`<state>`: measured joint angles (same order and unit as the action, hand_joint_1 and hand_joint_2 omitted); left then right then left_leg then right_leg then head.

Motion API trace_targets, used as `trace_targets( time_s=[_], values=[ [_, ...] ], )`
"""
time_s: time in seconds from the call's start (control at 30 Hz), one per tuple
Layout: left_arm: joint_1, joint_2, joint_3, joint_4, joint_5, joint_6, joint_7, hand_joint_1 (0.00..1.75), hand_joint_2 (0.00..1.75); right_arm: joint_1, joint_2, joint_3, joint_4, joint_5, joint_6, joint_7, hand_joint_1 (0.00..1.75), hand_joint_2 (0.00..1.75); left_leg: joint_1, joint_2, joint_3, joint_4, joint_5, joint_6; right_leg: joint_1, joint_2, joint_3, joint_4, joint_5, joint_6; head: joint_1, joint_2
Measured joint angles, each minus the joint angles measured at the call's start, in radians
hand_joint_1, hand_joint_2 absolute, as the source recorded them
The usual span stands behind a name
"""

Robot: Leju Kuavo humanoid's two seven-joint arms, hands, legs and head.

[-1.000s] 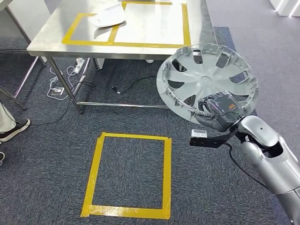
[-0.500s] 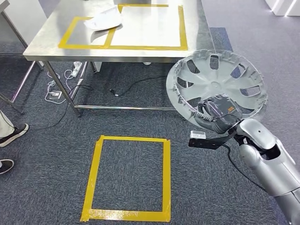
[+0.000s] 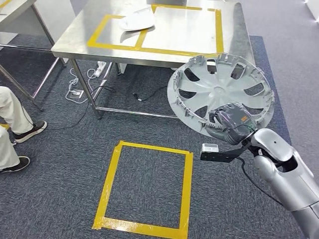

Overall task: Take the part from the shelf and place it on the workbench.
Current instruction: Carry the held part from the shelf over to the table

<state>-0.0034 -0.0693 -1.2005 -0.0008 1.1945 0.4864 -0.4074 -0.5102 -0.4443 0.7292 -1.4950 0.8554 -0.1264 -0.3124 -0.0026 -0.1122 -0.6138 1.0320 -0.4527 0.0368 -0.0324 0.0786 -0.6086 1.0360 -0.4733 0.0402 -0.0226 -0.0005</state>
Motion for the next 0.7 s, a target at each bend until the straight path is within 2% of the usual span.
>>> trace_targets(
  time_s=[0.03,0.1,0.13,0.17,0.23,0.27,0.3,0.33,0.37,0.43,0.47,0.5,0.53,0.63,0.67,0.7],
  values=[
    [0.001,0.0,0.0,0.0,0.001,0.0,0.0,0.0,1.75,0.0,0.0,0.0,0.0,0.0,0.0,0.0,1.75,1.75,0.002,-0.011,-0.005,0.0,0.002,-0.006,0.001,0.003,0.007,-0.007,-0.005,-0.001,0.0,0.0],
    [0.004,0.0,0.0,0.0,0.002,0.0,0.0,0.0,1.75,-0.001,0.0,0.0,0.001,0.003,-0.001,0.002,1.75,1.75,0.006,-0.031,-0.009,-0.002,0.006,-0.018,0.001,-0.019,0.01,-0.013,-0.004,-0.005,0.0,0.0],
    [0.005,0.001,0.0,0.0,0.003,0.0,0.0,0.0,1.75,-0.002,0.001,0.0,0.001,0.004,-0.002,0.005,1.75,1.75,0.004,-0.018,-0.013,0.005,0.0,-0.024,0.0,-0.031,0.014,-0.016,-0.003,-0.008,-0.002,0.0],
    [0.005,0.001,0.0,0.0,0.003,-0.001,0.0,0.0,1.75,-0.004,0.001,-0.001,0.001,0.005,-0.004,0.007,1.75,1.75,0.001,0.007,-0.023,0.028,-0.017,-0.029,-0.002,-0.042,0.017,-0.02,-0.002,-0.012,-0.005,0.0],
    [0.003,0.001,-0.001,0.0,0.003,-0.002,0.002,0.0,1.75,-0.003,0.001,-0.002,0.001,0.005,-0.011,0.012,1.75,1.75,0.001,0.073,-0.075,0.14,-0.078,-0.04,-0.002,-0.066,0.023,-0.023,-0.004,-0.019,-0.009,0.0],
    [0.002,0.001,-0.001,0.0,0.003,-0.003,0.003,0.0,1.75,-0.001,0.001,-0.002,0.001,0.004,-0.015,0.013,1.75,1.75,0.004,0.09,-0.107,0.209,-0.106,-0.045,-0.001,-0.077,0.024,-0.023,-0.005,-0.021,-0.01,0.0],
    [0.001,0.0,-0.001,0.0,0.003,-0.003,0.004,0.0,1.75,0.001,0.002,-0.002,0.001,0.004,-0.018,0.014,1.75,1.75,0.008,0.097,-0.131,0.259,-0.12,-0.048,0.0,-0.086,0.025,-0.023,-0.007,-0.022,-0.01,0.0],
    [0.001,0.0,-0.002,0.0,0.003,-0.003,0.006,0.0,1.75,0.004,0.002,-0.002,0.001,0.004,-0.021,0.014,1.75,1.75,0.011,0.099,-0.136,0.272,-0.112,-0.051,-0.001,-0.093,0.026,-0.023,-0.008,-0.021,-0.01,0.0],
    [0.002,0.001,-0.002,0.0,0.003,-0.003,0.007,0.0,1.75,0.005,0.003,-0.002,0.001,0.004,-0.022,0.015,1.75,1.75,0.014,0.1,-0.122,0.244,-0.087,-0.053,-0.002,-0.097,0.029,-0.022,-0.01,-0.02,-0.01,0.0],
    [0.003,0.002,-0.003,0.0,0.003,-0.002,0.011,0.0,1.75,0.007,0.004,-0.003,0.001,0.004,-0.022,0.015,1.75,1.75,0.016,0.103,-0.055,0.113,-0.019,-0.053,-0.003,-0.103,0.036,-0.022,-0.015,-0.013,-0.01,0.0],
    [0.003,0.003,-0.003,0.0,0.003,-0.002,0.013,0.0,1.75,0.006,0.004,-0.004,0.001,0.004,-0.023,0.015,1.75,1.75,0.015,0.105,-0.026,0.054,0.0,-0.051,-0.002,-0.104,0.038,-0.021,-0.017,-0.008,-0.01,0.0],
    [0.002,0.003,-0.004,0.0,0.003,-0.002,0.014,0.0,1.75,0.006,0.004,-0.004,0.001,0.004,-0.024,0.015,1.75,1.75,0.013,0.107,-0.009,0.018,0.007,-0.047,-0.001,-0.105,0.038,-0.021,-0.018,-0.003,-0.01,0.0],
    [0.002,0.003,-0.006,0.0,0.004,-0.002,0.015,0.0,1.75,0.007,0.004,-0.004,0.001,0.004,-0.026,0.015,1.75,1.75,0.011,0.108,-0.004,0.005,0.002,-0.043,0.001,-0.105,0.037,-0.021,-0.019,0.002,-0.01,0.0],
    [0.003,0.003,-0.01,0.0,0.007,-0.002,0.017,0.0,1.75,0.008,0.007,-0.004,0.001,0.005,-0.027,0.015,1.75,1.75,0.009,0.107,-0.003,-0.002,0.0,-0.022,-0.001,-0.107,0.037,-0.024,-0.023,0.018,-0.009,0.0],
    [0.003,0.004,-0.01,0.0,0.008,-0.002,0.017,0.0,1.75,0.008,0.007,-0.005,0.0,0.005,-0.028,0.015,1.75,1.75,0.01,0.106,0.0,-0.006,0.002,-0.015,-0.002,-0.104,0.029,-0.008,-0.036,0.022,-0.007,0.0],
    [0.002,0.004,-0.01,0.0,0.009,-0.002,0.017,0.0,1.75,0.008,0.008,-0.006,0.0,0.006,-0.029,0.015,1.75,1.75,0.011,0.105,0.003,-0.01,0.003,-0.008,-0.002,-0.099,0.008,0.032,-0.059,0.023,-0.004,0.0]
  ],
)
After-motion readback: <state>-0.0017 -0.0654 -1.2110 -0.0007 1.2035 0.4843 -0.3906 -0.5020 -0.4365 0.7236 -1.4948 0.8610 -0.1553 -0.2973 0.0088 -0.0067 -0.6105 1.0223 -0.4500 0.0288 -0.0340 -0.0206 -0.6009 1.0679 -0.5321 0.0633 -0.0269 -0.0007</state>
